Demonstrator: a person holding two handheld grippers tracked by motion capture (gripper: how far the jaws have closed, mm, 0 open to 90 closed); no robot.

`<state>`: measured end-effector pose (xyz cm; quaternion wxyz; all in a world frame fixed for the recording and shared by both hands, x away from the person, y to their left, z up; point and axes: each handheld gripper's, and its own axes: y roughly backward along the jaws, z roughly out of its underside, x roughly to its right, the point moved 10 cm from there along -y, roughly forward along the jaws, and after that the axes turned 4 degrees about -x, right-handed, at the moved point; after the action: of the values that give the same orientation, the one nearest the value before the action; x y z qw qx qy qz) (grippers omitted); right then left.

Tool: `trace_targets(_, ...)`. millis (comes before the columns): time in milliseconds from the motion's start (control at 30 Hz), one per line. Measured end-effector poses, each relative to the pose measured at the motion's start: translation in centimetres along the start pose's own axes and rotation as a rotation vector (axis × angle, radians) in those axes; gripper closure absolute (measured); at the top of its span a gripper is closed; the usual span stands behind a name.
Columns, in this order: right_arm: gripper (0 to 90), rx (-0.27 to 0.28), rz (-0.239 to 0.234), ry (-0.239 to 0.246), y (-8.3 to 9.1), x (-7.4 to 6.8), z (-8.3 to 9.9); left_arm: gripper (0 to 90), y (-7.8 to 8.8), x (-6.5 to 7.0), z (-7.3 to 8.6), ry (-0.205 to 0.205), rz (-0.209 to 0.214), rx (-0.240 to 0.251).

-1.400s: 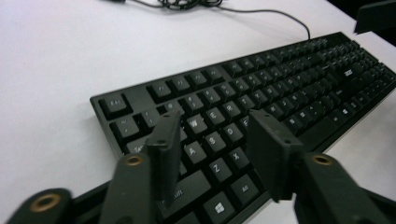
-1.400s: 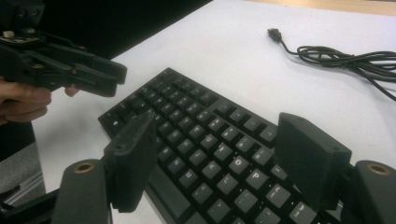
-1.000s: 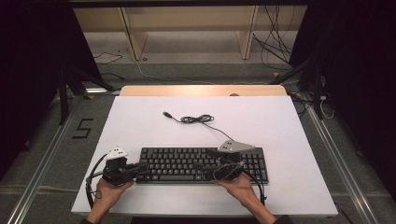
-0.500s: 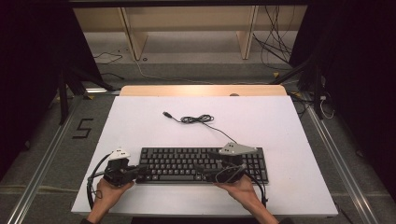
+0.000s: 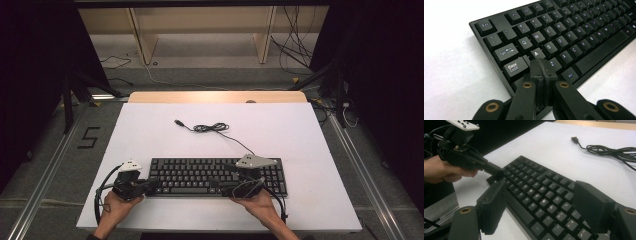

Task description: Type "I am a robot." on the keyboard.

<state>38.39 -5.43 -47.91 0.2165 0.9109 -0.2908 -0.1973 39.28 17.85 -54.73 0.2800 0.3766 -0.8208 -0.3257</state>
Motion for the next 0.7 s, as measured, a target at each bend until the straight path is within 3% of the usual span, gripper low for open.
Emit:
trace_targets(33,28.0,0.000,0.000,-0.001,0.02,0.01,0.01,89.0,-0.10,-0.07,0.18,-0.005,-0.007,-0.018)
trace_targets(367,27.9,0.001,0.005,0.001,-0.01,0.13,0.06,89.0,-0.12,-0.10,0.16,-0.001,-0.003,-0.020)
trace_targets(700,27.9,0.000,0.008,-0.003,-0.08,0.30,0.10,79.7,0.52,0.41,-0.81,-0.010,0.007,0.052)
